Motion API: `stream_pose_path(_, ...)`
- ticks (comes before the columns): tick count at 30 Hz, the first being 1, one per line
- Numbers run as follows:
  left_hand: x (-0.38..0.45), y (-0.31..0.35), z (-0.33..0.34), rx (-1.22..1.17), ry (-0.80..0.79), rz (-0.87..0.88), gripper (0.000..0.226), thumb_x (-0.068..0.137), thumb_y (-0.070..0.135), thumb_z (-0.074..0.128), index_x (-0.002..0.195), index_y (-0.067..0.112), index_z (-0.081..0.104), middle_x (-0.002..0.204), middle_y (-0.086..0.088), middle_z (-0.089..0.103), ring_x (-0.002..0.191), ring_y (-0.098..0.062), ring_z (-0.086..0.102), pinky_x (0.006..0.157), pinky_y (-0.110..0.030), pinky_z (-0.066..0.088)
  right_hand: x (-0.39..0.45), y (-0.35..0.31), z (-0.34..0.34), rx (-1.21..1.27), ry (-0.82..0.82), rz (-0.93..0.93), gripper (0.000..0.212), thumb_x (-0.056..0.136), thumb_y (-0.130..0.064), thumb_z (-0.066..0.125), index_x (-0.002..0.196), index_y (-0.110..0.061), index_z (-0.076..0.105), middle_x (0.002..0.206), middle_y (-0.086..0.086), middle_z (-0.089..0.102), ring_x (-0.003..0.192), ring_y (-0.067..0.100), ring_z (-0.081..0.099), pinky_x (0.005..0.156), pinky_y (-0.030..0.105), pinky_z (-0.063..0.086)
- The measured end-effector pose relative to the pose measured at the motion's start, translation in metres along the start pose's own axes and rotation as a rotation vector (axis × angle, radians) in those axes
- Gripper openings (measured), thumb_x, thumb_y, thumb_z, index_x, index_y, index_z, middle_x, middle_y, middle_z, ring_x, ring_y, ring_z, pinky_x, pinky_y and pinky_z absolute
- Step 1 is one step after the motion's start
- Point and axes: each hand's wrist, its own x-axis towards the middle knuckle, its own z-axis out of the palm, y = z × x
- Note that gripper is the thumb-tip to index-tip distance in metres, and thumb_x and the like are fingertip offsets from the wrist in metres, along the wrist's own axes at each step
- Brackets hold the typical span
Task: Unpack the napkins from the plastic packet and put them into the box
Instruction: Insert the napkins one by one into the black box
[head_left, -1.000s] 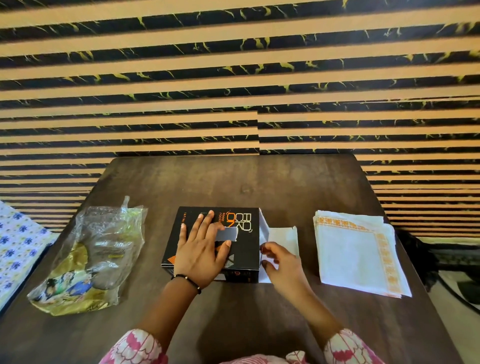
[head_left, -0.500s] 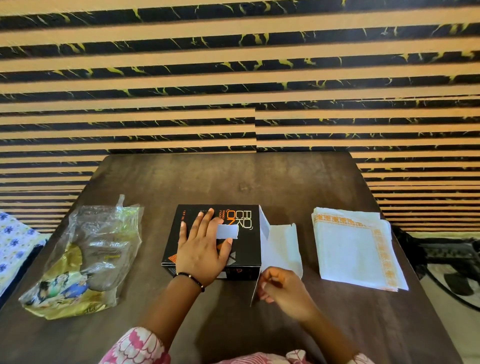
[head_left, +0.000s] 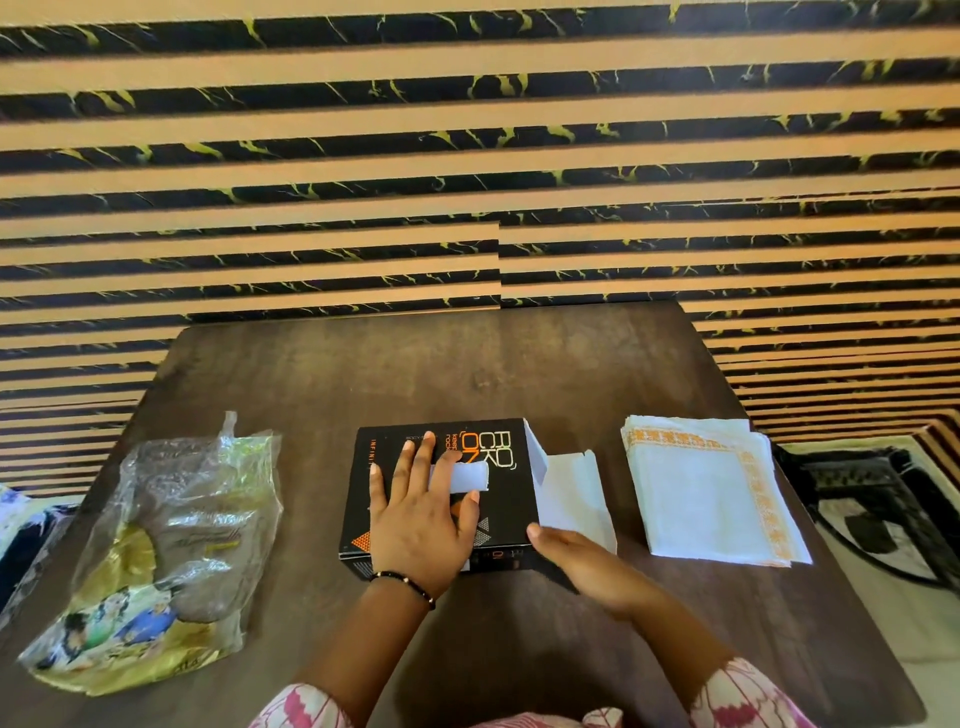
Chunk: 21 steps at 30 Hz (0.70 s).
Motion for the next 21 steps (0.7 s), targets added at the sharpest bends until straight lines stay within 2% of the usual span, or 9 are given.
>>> stream_pose_path(2,0.001,0.000,0.000,0.012,0.002,0.000,0.062,0.082,0.052,0.020,0.136,0.026,0.037,0.150,-0.004,0.032,0.141,-0.025,0.022,0.112,-0.050,0.000,-0.007,0.013,0.013,0.154,-0.058,-0.036,0.066,0.086,-0.049,0.041,0.143,-0.030,0.015,0.153,-0.006,0.023,0.139,0.017,0.025,0.113,0.034,0.023)
stream_pose_path(5,0.001,0.000,-0.001,0.010,-0.026,0.012,0.064,0.082,0.052,0.018,0.139,0.026,0.034,0.151,-0.005,0.031,0.141,-0.026,0.021,0.113,-0.053,0.002,-0.009,0.022,0.034,0.140,-0.009,-0.080,0.082,0.094,-0.013,0.047,0.143,-0.025,-0.017,0.156,-0.001,-0.012,0.145,0.023,-0.003,0.115,0.036,0.011)
stream_pose_path(6,0.000,0.000,-0.001,0.013,-0.032,0.015,0.065,0.082,0.052,0.017,0.139,0.025,0.033,0.152,-0.005,0.030,0.142,-0.026,0.019,0.113,-0.053,0.003,-0.009,0.022,0.039,0.065,0.016,-0.089,0.085,0.092,-0.003,0.048,0.143,-0.025,-0.016,0.157,0.001,-0.010,0.145,0.026,0.002,0.115,0.036,0.013)
stream_pose_path(8,0.000,-0.001,0.000,0.036,-0.038,0.032,0.068,0.084,0.056,0.014,0.139,0.023,0.034,0.152,-0.008,0.029,0.142,-0.028,0.019,0.112,-0.056,0.003,-0.007,0.025,0.041,-0.019,0.128,-0.106,0.071,0.091,0.001,0.045,0.141,-0.031,0.007,0.156,0.010,0.011,0.135,0.031,0.033,0.113,0.040,0.025)
stream_pose_path(12,-0.002,0.008,-0.003,0.088,-0.080,0.242,0.093,0.079,0.077,0.012,0.142,0.010,0.025,0.155,-0.009,0.016,0.143,-0.028,0.008,0.110,-0.056,-0.009,-0.005,0.031,0.035,-0.161,0.212,-0.156,0.036,0.095,-0.013,0.043,0.127,-0.029,0.041,0.119,-0.012,0.048,0.105,0.004,0.050,0.092,0.010,0.040)
stream_pose_path(14,-0.007,0.016,-0.002,0.074,-0.164,0.364,0.110,0.067,0.088,0.019,0.146,0.011,0.010,0.157,-0.006,0.000,0.143,-0.024,-0.006,0.109,-0.055,-0.015,0.000,0.032,0.032,-0.264,0.281,-0.181,0.018,0.093,-0.017,0.048,0.100,-0.030,0.058,0.102,-0.008,0.059,0.094,0.007,0.056,0.088,0.021,0.048)
stream_pose_path(16,-0.009,0.023,-0.002,0.082,-0.215,0.405,0.119,0.060,0.091,0.026,0.146,0.014,-0.003,0.156,-0.006,-0.012,0.142,-0.022,-0.015,0.108,-0.054,-0.017,0.006,0.033,0.030,-0.349,0.268,-0.154,0.017,0.090,-0.020,0.053,0.078,-0.031,0.058,0.086,-0.007,0.061,0.081,0.008,0.057,0.082,0.025,0.051)
stream_pose_path(18,-0.008,0.022,0.001,0.087,-0.247,0.408,0.119,0.061,0.088,0.033,0.145,0.015,-0.010,0.155,-0.005,-0.018,0.141,-0.021,-0.020,0.108,-0.052,-0.019,0.014,0.034,0.026,-0.348,0.255,-0.175,0.010,0.087,-0.019,0.055,0.085,-0.018,0.064,0.088,0.001,0.066,0.084,0.013,0.061,0.083,0.032,0.053)
stream_pose_path(21,-0.007,0.018,-0.001,0.083,-0.266,0.424,0.118,0.063,0.083,0.040,0.144,0.015,-0.011,0.155,-0.006,-0.018,0.141,-0.021,-0.020,0.107,-0.051,-0.020,0.023,0.023,0.011,-0.014,0.272,-0.154,0.027,0.093,-0.004,0.046,0.116,-0.008,0.058,0.112,0.008,0.063,0.100,0.018,0.061,0.086,0.028,0.050)
